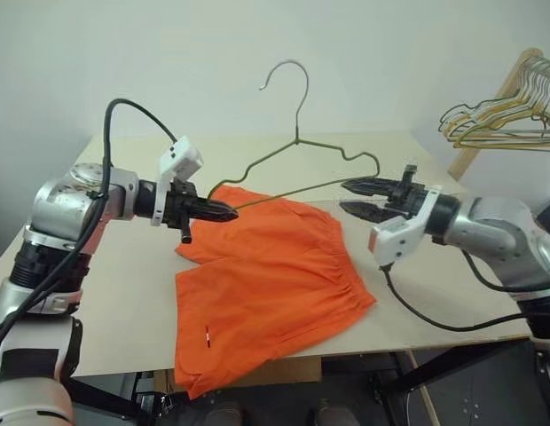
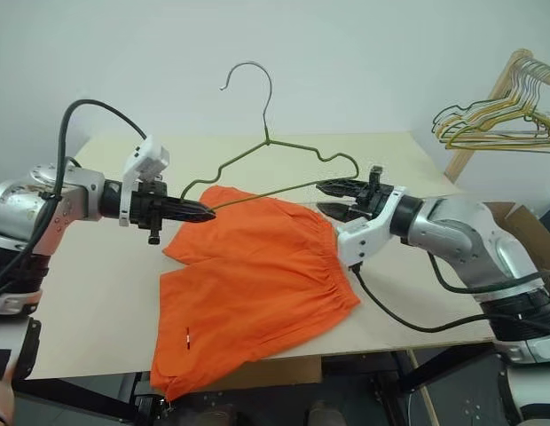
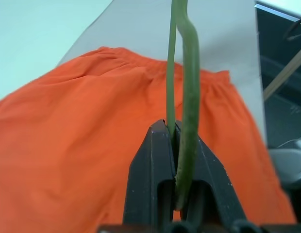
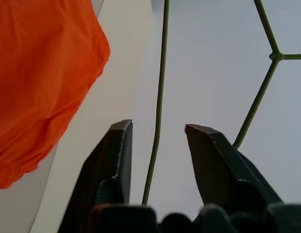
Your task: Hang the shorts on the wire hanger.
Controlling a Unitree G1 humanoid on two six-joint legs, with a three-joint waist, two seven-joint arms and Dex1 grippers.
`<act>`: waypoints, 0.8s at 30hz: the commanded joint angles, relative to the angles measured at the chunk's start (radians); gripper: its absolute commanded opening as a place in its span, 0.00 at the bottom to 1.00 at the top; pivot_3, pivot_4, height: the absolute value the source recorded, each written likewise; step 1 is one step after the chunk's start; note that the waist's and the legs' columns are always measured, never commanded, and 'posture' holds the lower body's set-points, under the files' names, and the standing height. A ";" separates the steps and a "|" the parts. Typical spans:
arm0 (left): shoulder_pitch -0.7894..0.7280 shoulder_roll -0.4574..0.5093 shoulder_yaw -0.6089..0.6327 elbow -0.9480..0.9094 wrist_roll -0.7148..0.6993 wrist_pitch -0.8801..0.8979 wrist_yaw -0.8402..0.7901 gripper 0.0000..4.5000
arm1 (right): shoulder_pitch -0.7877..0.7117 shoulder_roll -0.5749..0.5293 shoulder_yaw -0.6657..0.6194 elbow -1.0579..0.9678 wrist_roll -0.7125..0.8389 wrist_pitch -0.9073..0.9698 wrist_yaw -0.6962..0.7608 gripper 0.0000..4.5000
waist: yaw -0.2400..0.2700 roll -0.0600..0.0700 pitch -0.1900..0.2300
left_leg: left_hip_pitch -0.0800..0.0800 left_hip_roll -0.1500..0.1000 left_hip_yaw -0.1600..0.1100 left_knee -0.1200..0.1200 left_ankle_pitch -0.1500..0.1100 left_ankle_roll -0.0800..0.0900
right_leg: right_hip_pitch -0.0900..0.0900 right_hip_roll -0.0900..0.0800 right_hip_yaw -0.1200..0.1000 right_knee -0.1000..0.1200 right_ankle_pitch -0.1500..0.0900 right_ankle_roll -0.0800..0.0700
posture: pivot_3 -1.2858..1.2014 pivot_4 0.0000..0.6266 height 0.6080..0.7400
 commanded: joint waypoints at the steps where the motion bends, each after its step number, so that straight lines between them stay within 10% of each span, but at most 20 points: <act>1: 0.038 0.034 -0.015 -0.031 0.090 -0.155 -0.016 0.00 | 0.008 -0.052 -0.031 -0.043 0.237 0.078 0.167 0.78 | 0.000 0.000 0.000 | 0.000 0.000 0.000 0.000 0.000 0.000 | 0.000 0.000 0.000 0.000 0.000 0.000 | 0.53 0.00 1.00; 4: 0.079 0.043 -0.016 -0.031 0.135 -0.301 -0.060 0.00 | -0.005 -0.129 -0.051 -0.126 0.546 0.465 0.389 1.00 | 0.002 0.000 0.000 | 0.000 0.001 0.000 0.001 0.000 0.001 | 0.000 0.000 0.000 0.000 0.000 0.000 | 0.53 0.00 1.00; 7: 0.083 0.017 0.004 -0.031 0.126 -0.330 -0.068 0.00 | -0.130 -0.163 -0.031 -0.124 0.711 0.859 0.506 1.00 | 0.005 0.000 0.000 | 0.000 0.005 0.000 0.003 -0.001 0.001 | 0.001 0.000 -0.001 0.001 0.000 -0.001 | 0.53 0.00 1.00; 18: 0.092 -0.027 0.025 -0.074 0.115 -0.327 -0.078 0.00 | -0.394 -0.008 0.198 0.112 0.436 1.048 0.667 1.00 | 0.012 0.001 0.000 | -0.005 0.005 0.002 0.004 -0.001 0.001 | -0.005 0.003 -0.001 0.002 0.001 -0.001 | 0.54 0.00 1.00; 24: 0.100 -0.024 0.023 -0.085 0.126 -0.335 -0.086 0.00 | -0.430 0.045 0.227 0.137 0.346 1.092 0.668 0.65 | 0.023 0.001 0.000 | -0.006 0.005 0.003 0.005 -0.001 0.001 | -0.007 0.004 -0.001 0.003 0.001 -0.001 | 0.55 0.00 1.00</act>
